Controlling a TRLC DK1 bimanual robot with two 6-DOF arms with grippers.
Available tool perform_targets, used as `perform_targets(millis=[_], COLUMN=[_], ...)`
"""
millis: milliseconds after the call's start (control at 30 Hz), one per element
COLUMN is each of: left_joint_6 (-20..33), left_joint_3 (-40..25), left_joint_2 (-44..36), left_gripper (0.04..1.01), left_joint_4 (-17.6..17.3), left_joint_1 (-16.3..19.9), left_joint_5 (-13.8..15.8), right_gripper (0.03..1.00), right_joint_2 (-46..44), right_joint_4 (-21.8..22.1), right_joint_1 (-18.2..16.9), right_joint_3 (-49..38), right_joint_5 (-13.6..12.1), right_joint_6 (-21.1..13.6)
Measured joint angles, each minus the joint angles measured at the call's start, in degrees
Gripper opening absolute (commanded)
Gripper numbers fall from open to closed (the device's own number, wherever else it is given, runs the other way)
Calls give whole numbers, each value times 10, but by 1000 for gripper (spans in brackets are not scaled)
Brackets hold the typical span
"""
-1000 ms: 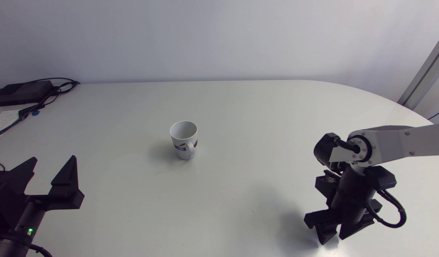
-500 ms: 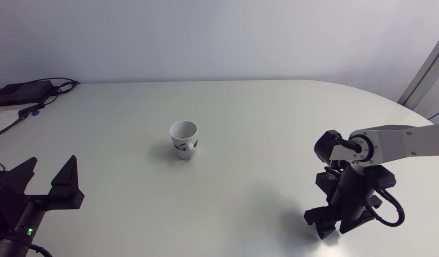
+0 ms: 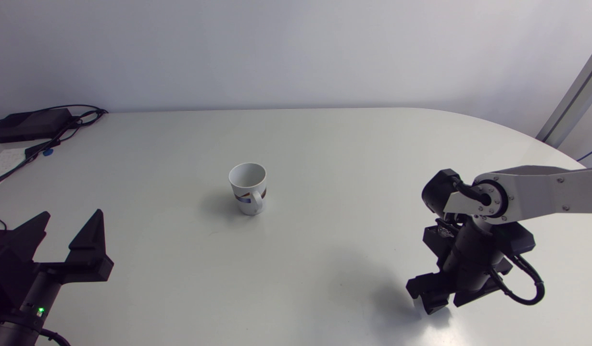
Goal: Pick up the white golf ball from the table and place it into the cup.
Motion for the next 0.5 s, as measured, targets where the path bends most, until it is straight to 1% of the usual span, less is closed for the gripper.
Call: perform_targets(millis=[100, 233, 500], left_joint_6=[0, 0, 0], left_joint_3=[0, 0, 0], left_joint_2=[0, 0, 0], left_gripper=[993, 993, 993], left_joint_4=[0, 0, 0], left_joint_1=[0, 0, 0], left_joint_5=[0, 0, 0], right_gripper=[766, 766, 766], right_joint_2=[-6, -8, -9], right_joint_4=[2, 7, 36], right_joint_1=[4, 5, 7], right_joint_3=[0, 0, 0], right_joint_5=[0, 0, 0], right_joint_6=[2, 3, 8])
